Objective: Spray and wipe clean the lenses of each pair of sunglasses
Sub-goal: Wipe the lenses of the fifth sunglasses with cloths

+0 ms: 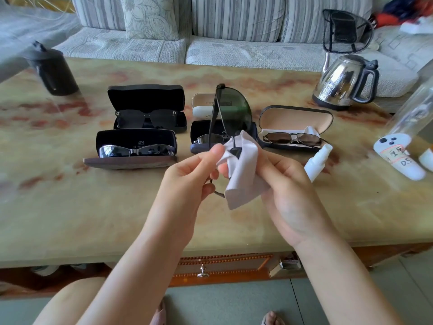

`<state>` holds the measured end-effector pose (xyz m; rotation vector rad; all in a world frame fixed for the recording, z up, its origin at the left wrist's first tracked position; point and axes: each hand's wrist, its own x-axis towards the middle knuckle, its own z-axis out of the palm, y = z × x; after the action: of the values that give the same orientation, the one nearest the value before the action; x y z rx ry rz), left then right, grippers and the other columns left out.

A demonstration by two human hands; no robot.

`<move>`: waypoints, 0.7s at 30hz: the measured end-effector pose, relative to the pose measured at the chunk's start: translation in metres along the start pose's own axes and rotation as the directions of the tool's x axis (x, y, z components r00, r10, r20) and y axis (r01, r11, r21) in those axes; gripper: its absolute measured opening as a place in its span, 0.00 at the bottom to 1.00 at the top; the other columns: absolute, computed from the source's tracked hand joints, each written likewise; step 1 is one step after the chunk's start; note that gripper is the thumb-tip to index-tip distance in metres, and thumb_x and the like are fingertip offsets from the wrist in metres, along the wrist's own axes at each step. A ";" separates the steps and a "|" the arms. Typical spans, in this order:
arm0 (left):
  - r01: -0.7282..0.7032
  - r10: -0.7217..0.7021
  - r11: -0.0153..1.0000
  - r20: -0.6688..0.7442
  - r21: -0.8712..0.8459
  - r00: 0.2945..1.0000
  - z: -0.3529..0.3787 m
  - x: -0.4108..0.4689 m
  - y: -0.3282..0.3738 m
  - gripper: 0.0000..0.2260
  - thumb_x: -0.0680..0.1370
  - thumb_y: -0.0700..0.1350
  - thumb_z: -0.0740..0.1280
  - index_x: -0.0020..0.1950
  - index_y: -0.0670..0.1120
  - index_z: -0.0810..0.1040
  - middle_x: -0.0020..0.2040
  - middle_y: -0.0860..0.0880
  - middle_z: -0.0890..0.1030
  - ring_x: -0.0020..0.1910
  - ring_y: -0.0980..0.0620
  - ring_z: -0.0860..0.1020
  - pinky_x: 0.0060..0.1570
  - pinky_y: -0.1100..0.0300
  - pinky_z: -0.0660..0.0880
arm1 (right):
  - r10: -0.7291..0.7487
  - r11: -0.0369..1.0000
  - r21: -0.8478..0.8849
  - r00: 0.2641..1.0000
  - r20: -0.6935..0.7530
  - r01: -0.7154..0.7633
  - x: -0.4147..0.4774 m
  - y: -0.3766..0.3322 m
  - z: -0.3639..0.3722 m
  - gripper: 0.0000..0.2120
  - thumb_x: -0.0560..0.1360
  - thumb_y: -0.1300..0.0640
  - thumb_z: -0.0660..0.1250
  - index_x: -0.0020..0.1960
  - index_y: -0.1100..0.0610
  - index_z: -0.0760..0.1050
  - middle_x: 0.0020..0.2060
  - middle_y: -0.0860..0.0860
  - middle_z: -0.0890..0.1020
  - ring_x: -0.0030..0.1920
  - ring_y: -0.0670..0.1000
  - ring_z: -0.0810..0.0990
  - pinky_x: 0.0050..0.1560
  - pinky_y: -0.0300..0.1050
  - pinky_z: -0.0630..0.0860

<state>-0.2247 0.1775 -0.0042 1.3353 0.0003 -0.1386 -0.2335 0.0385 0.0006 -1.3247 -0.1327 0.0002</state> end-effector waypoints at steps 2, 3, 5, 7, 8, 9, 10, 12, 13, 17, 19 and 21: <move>-0.005 0.005 1.000 -0.025 0.017 1.000 -0.003 0.001 -0.002 0.07 0.75 0.49 0.71 0.45 0.46 0.84 0.39 0.50 0.78 0.41 0.53 0.71 0.45 0.58 0.67 | 0.003 1.000 -0.015 0.999 0.050 -0.002 0.000 -0.001 -0.002 0.13 0.76 0.50 0.64 0.44 0.56 0.84 0.42 0.53 0.86 0.48 0.50 0.82 0.57 0.40 0.75; -0.014 0.015 1.000 -0.040 0.023 0.999 -0.004 0.001 -0.003 0.07 0.75 0.45 0.71 0.51 0.47 0.83 0.42 0.51 0.81 0.42 0.55 0.73 0.45 0.59 0.68 | 0.005 1.000 -0.024 0.998 0.059 -0.003 0.000 -0.002 -0.002 0.11 0.75 0.51 0.65 0.43 0.55 0.85 0.42 0.52 0.86 0.49 0.50 0.81 0.58 0.39 0.75; -0.050 0.052 0.998 -0.057 0.026 0.997 -0.005 0.002 -0.003 0.09 0.75 0.42 0.70 0.54 0.49 0.82 0.48 0.52 0.83 0.44 0.56 0.76 0.45 0.60 0.68 | 0.009 0.999 -0.036 0.999 0.040 -0.008 0.000 -0.003 -0.005 0.09 0.72 0.52 0.68 0.44 0.56 0.84 0.41 0.51 0.86 0.47 0.47 0.81 0.55 0.35 0.74; -0.106 0.109 0.993 -0.062 0.057 0.992 -0.004 0.001 0.001 0.07 0.77 0.41 0.68 0.51 0.50 0.83 0.45 0.54 0.83 0.44 0.57 0.76 0.45 0.60 0.68 | 0.010 0.998 -0.067 1.000 -0.003 -0.010 0.001 -0.002 -0.007 0.11 0.69 0.51 0.72 0.45 0.58 0.83 0.40 0.52 0.85 0.45 0.48 0.81 0.53 0.36 0.73; -0.131 0.136 0.988 -0.056 0.081 0.989 -0.003 0.000 0.002 0.07 0.78 0.41 0.67 0.50 0.51 0.84 0.44 0.56 0.83 0.45 0.58 0.77 0.45 0.60 0.69 | 0.007 0.995 -0.096 1.000 -0.027 -0.010 0.002 -0.001 -0.008 0.11 0.68 0.51 0.72 0.45 0.59 0.83 0.40 0.54 0.85 0.46 0.49 0.80 0.53 0.39 0.72; -0.149 0.154 0.983 -0.041 0.103 0.987 -0.001 0.000 0.003 0.07 0.78 0.43 0.66 0.49 0.51 0.85 0.45 0.56 0.83 0.46 0.58 0.77 0.45 0.60 0.69 | 0.007 0.993 -0.115 0.999 -0.044 -0.012 0.002 -0.001 -0.007 0.12 0.68 0.52 0.73 0.45 0.60 0.83 0.41 0.56 0.85 0.47 0.50 0.80 0.53 0.41 0.72; -0.159 0.163 0.980 -0.020 0.117 0.986 0.001 -0.001 0.004 0.07 0.78 0.45 0.66 0.48 0.51 0.85 0.45 0.55 0.84 0.47 0.56 0.78 0.46 0.59 0.70 | 0.001 0.991 -0.131 0.999 -0.053 -0.008 0.001 0.000 -0.007 0.13 0.68 0.51 0.74 0.45 0.61 0.83 0.42 0.57 0.85 0.46 0.50 0.80 0.52 0.40 0.73; -0.167 0.167 0.980 0.008 0.110 0.986 0.005 -0.004 0.002 0.10 0.76 0.50 0.65 0.48 0.51 0.85 0.46 0.53 0.84 0.49 0.52 0.78 0.48 0.55 0.71 | -0.015 0.986 -0.165 0.997 -0.078 0.002 0.001 0.000 -0.006 0.17 0.68 0.49 0.75 0.45 0.64 0.82 0.41 0.59 0.85 0.44 0.49 0.79 0.46 0.37 0.73; -0.171 0.170 0.979 0.013 0.107 0.985 0.006 -0.005 0.001 0.11 0.75 0.51 0.64 0.48 0.50 0.85 0.47 0.51 0.84 0.50 0.50 0.79 0.49 0.54 0.72 | -0.026 0.982 -0.187 0.995 -0.099 0.007 0.001 0.001 -0.005 0.20 0.68 0.46 0.74 0.44 0.65 0.82 0.40 0.62 0.83 0.43 0.50 0.78 0.44 0.38 0.72; -0.179 0.178 0.981 0.027 0.078 0.984 0.012 -0.008 0.000 0.11 0.76 0.50 0.69 0.51 0.44 0.85 0.47 0.45 0.84 0.46 0.54 0.78 0.47 0.60 0.73 | -0.048 0.976 -0.215 0.992 -0.120 0.021 0.001 0.001 -0.004 0.25 0.69 0.40 0.69 0.42 0.64 0.80 0.38 0.60 0.79 0.41 0.49 0.74 0.42 0.37 0.70; -0.188 0.187 0.980 0.013 0.066 0.982 0.013 -0.010 0.001 0.12 0.76 0.49 0.67 0.49 0.42 0.84 0.48 0.41 0.83 0.44 0.55 0.77 0.45 0.63 0.73 | -0.055 0.974 -0.226 0.993 -0.107 0.030 0.001 0.001 -0.004 0.20 0.74 0.41 0.69 0.41 0.59 0.82 0.38 0.57 0.82 0.42 0.48 0.77 0.45 0.37 0.72; -0.160 0.160 0.986 -0.009 0.038 0.987 0.012 -0.009 0.002 0.12 0.74 0.50 0.68 0.47 0.43 0.85 0.48 0.39 0.82 0.44 0.53 0.77 0.48 0.60 0.73 | -0.062 0.972 -0.230 0.995 -0.077 0.043 0.000 0.001 -0.005 0.18 0.75 0.43 0.64 0.42 0.56 0.85 0.40 0.57 0.86 0.45 0.54 0.82 0.50 0.44 0.77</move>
<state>-0.2344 0.1674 0.0008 1.3674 -0.0999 0.0054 -0.2332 0.0343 -0.0016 -1.5484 -0.0985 -0.1187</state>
